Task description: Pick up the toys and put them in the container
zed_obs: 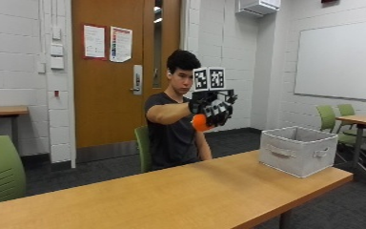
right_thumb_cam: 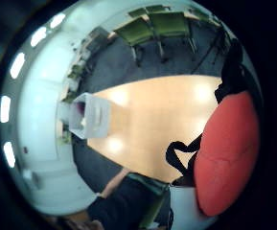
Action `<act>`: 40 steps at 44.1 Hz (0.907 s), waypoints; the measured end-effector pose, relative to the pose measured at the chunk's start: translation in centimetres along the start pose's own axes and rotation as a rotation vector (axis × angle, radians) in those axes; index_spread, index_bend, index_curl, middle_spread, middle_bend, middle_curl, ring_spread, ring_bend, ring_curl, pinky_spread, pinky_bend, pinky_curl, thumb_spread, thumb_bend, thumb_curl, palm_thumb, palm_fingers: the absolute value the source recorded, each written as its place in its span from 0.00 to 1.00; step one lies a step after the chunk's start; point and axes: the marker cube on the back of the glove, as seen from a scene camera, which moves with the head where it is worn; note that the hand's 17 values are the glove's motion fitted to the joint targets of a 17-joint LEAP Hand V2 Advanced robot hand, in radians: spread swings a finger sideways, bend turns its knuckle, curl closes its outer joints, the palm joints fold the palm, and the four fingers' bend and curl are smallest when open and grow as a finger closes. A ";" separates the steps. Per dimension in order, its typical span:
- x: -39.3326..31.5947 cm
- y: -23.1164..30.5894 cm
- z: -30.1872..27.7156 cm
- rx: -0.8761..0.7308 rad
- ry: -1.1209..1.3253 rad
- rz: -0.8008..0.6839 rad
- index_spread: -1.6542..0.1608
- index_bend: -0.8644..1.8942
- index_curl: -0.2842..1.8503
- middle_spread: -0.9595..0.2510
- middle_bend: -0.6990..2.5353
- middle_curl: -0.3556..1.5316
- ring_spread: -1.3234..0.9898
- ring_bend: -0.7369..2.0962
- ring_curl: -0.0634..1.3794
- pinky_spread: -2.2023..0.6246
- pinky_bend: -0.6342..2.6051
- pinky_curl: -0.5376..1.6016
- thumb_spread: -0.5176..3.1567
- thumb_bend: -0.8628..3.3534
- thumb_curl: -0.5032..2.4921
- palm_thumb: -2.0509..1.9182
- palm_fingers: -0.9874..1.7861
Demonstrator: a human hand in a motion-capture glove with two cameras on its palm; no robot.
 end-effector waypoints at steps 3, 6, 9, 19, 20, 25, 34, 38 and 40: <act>-3.5 -1.3 -2.3 0.033 -0.048 -0.020 0.61 0.51 0.62 0.49 0.51 0.53 0.38 0.68 0.43 0.62 0.48 0.45 0.28 0.26 0.44 0.68 0.75; -7.3 -2.7 -3.9 0.054 -0.083 -0.047 0.61 0.51 0.64 0.49 0.51 0.54 0.39 0.68 0.43 0.62 0.49 0.46 0.27 0.26 0.45 0.68 0.75; -11.3 -3.5 -4.9 0.066 -0.098 -0.090 0.61 0.50 0.65 0.50 0.51 0.54 0.39 0.68 0.43 0.62 0.49 0.46 0.27 0.26 0.45 0.68 0.75; -27.7 -4.7 -6.7 0.095 -0.096 -0.272 0.60 0.49 0.71 0.50 0.51 0.55 0.39 0.68 0.43 0.62 0.49 0.46 0.26 0.26 0.48 0.67 0.75; -29.2 -4.8 -6.8 0.097 -0.092 -0.290 0.60 0.49 0.71 0.50 0.51 0.55 0.39 0.68 0.43 0.62 0.49 0.46 0.26 0.26 0.48 0.67 0.75; -36.7 -4.1 -7.1 0.114 -0.069 -0.441 0.60 0.48 0.74 0.50 0.51 0.56 0.39 0.68 0.44 0.62 0.49 0.46 0.25 0.26 0.49 0.67 0.75; -48.2 -3.0 -7.2 0.124 -0.143 -0.540 0.59 0.47 0.77 0.50 0.50 0.57 0.39 0.68 0.44 0.62 0.49 0.46 0.25 0.26 0.51 0.67 0.75; -49.1 -4.0 -6.1 0.126 -0.106 -0.566 0.59 0.46 0.78 0.50 0.50 0.57 0.39 0.68 0.43 0.62 0.49 0.46 0.24 0.26 0.52 0.67 0.75; -47.1 -5.6 -5.4 0.117 -0.145 -0.564 0.59 0.46 0.79 0.50 0.50 0.57 0.39 0.68 0.44 0.62 0.49 0.46 0.24 0.25 0.52 0.67 0.75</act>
